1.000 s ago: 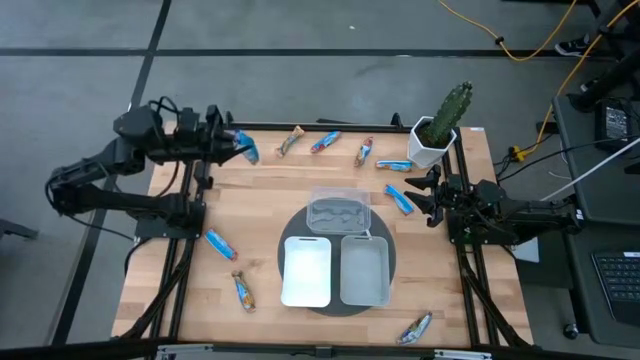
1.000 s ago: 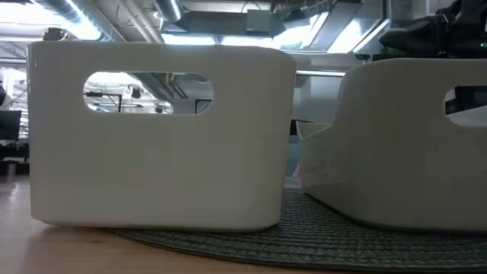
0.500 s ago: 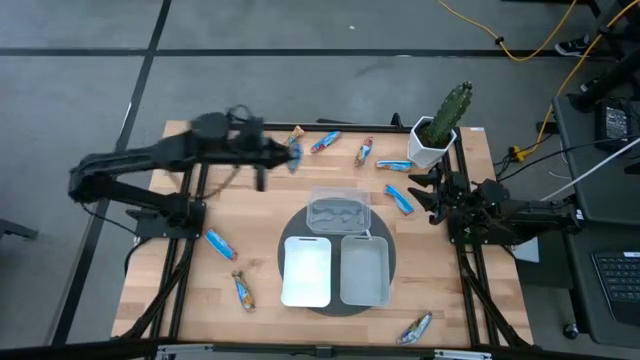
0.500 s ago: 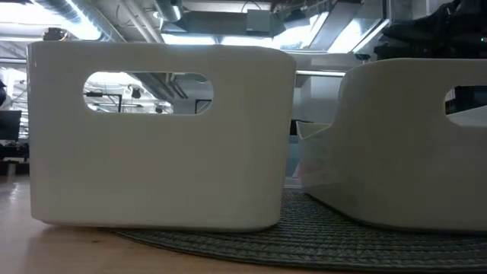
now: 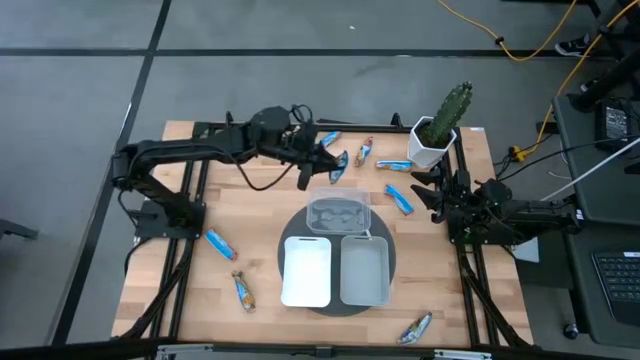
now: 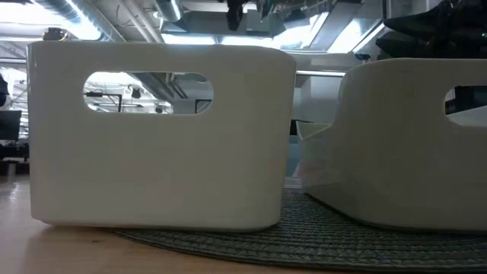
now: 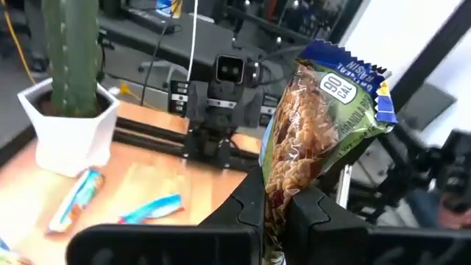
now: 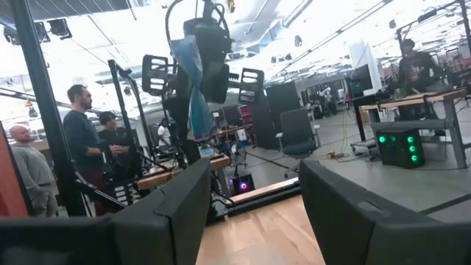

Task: Pick and place Granola Bars by type
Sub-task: Put the left blue chocolate chip into the transparent bin

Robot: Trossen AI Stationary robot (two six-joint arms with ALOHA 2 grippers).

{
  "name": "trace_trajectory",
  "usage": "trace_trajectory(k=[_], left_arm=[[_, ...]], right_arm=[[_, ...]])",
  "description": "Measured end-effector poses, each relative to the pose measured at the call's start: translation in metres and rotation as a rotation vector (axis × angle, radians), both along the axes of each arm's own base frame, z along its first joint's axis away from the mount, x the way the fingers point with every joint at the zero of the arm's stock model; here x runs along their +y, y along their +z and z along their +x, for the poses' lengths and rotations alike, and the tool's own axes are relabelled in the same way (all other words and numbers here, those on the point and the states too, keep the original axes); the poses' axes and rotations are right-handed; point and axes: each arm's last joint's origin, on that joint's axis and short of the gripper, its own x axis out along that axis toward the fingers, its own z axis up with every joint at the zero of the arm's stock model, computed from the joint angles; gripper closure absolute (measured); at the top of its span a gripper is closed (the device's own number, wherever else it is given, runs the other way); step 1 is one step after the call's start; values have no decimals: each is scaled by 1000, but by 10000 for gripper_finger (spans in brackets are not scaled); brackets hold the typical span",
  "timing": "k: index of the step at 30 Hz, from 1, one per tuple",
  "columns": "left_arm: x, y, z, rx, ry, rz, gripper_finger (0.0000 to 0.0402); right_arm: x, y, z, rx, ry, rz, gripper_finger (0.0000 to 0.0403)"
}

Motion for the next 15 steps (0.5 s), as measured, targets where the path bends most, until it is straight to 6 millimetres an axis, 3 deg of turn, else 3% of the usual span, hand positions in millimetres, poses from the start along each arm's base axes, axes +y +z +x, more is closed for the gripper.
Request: trace_trajectory(k=[4, 7, 10, 15], left_arm=[[1, 9, 0, 10, -1, -210, 391], [-1, 4, -2, 104, 5, -245, 392], [-2, -13, -7, 287, 101, -219, 393], [-3, -64, -5, 670, 291, -78, 391]], right_arm=[[0, 0, 0, 0, 1, 2, 193], [0, 0, 0, 1, 1, 1, 193], [0, 0, 0, 2, -1, -2, 193], [0, -1, 0, 9, -3, -2, 193]])
